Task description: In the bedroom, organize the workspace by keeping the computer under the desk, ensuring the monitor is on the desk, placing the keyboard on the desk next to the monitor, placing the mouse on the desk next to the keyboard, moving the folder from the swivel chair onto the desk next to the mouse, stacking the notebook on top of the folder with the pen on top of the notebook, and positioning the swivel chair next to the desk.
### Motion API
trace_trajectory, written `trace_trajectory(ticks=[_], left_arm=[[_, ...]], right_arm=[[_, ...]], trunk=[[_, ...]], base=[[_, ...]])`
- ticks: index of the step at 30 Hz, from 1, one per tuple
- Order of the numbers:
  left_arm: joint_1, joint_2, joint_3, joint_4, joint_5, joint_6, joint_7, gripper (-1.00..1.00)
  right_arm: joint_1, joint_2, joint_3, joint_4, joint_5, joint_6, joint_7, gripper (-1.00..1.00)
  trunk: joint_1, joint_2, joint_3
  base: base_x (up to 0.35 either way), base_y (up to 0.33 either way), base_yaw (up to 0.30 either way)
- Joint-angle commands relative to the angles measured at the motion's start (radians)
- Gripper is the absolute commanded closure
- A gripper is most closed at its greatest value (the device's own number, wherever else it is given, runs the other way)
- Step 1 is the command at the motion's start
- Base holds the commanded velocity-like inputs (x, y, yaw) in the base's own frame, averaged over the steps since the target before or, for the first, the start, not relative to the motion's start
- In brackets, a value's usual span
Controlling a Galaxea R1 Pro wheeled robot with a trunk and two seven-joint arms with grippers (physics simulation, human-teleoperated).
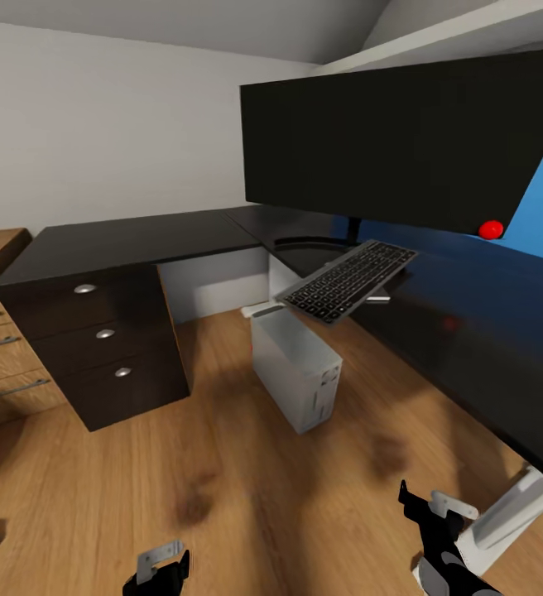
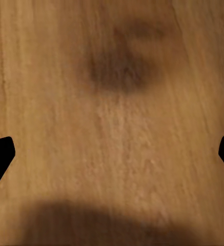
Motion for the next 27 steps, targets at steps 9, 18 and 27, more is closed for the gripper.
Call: trace_trajectory(ticks=[9,18,27], left_arm=[[0.000,0.006,-0.002,0.001,0.005,-0.003,0.003,-1.00],[0.000,0.007,-0.002,0.001,0.005,-0.003,0.003,-1.00],[0.000,0.007,-0.002,0.001,0.005,-0.003,0.003,-1.00]], right_arm=[[-0.001,0.000,0.004,0.001,-0.009,-0.004,0.001,-1.00],[-0.001,0.000,0.004,0.002,-0.009,-0.005,0.001,-1.00],[-0.001,-0.002,0.002,0.017,-0.016,-0.004,-0.002,-1.00]], trunk=[[0.000,0.000,-0.001],[0.000,0.000,-0.001],[0.000,0.000,-0.001]], base=[[0.049,0.268,-0.014],[0.007,0.178,-0.001],[0.015,0.028,0.000]])
